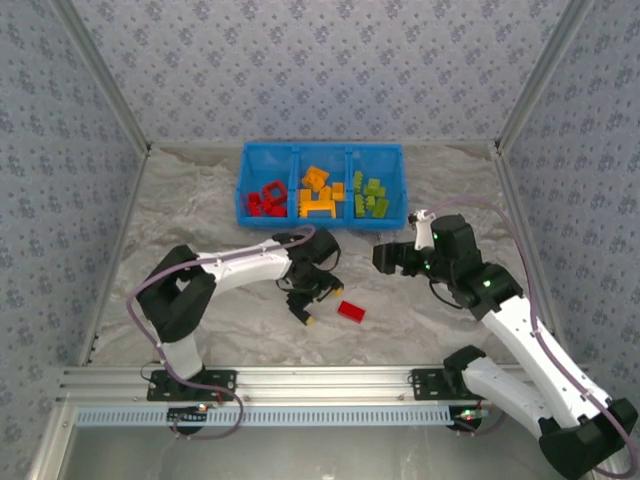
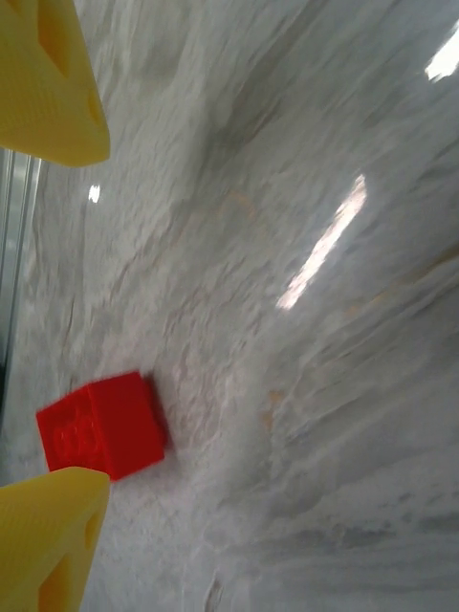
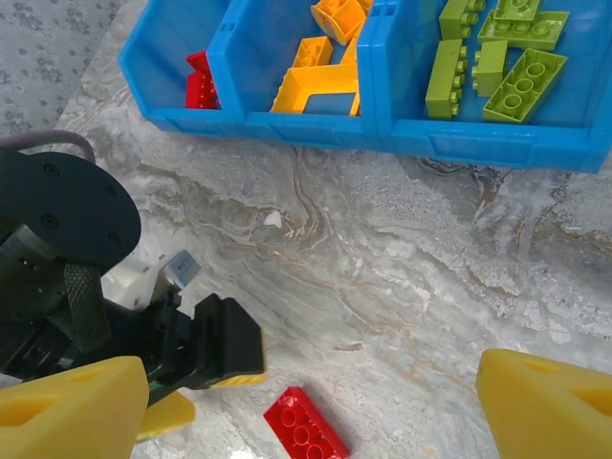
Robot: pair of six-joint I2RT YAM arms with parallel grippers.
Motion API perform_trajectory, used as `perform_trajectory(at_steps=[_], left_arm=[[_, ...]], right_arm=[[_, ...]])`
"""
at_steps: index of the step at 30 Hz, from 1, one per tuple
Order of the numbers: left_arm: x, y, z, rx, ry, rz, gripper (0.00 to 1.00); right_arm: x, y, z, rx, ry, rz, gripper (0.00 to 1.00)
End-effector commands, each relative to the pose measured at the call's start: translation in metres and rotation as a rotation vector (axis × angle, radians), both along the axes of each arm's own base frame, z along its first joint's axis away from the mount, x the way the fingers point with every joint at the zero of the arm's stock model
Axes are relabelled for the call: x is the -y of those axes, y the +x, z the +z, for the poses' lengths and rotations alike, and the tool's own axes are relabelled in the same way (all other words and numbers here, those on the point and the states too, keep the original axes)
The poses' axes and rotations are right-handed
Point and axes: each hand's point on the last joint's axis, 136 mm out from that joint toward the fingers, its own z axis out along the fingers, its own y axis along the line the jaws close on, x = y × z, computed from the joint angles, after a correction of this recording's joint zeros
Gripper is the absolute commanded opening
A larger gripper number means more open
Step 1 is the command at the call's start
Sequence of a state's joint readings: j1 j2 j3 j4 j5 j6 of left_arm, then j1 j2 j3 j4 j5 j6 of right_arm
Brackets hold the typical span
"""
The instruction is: Sort the legos into containers by color
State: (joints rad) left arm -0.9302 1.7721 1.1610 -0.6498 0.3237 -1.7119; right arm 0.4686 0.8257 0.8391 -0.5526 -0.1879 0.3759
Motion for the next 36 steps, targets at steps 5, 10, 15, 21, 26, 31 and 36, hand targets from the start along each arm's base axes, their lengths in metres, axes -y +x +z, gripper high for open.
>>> perform_trajectory(at_steps=[5, 10, 15, 21, 26, 31, 36], left_arm=[[0.043, -0.003, -0.003, -0.040, -0.090, 0.230, 0.86], [0.055, -0.008, -0.011, -0.065, -0.095, 0.226, 0.79], [0.063, -0.003, -0.029, -0.066, -0.096, 0.226, 0.65], [0.061, -0.004, -0.029, -0.073, -0.080, 0.220, 0.54], [0.054, -0.001, -0.031, -0.062, -0.067, 0.229, 0.38], [0.050, 0.012, -0.021, -0.014, -0.074, 0.206, 0.26], [0.007, 0.044, 0.021, 0.114, 0.008, 0.146, 0.25]], right_arm=[[0.008, -0.016, -0.013, -0.032, 0.015, -0.001, 0.92], [0.011, -0.024, -0.020, -0.040, 0.026, -0.002, 0.92], [0.010, -0.028, -0.021, -0.049, 0.053, 0.009, 0.92], [0.007, -0.049, -0.028, -0.158, 0.084, 0.053, 0.91], [0.013, -0.071, -0.033, -0.221, 0.105, 0.051, 0.91], [0.013, -0.073, -0.033, -0.224, 0.119, 0.055, 0.91], [0.002, -0.052, -0.015, -0.151, 0.151, 0.074, 0.91]])
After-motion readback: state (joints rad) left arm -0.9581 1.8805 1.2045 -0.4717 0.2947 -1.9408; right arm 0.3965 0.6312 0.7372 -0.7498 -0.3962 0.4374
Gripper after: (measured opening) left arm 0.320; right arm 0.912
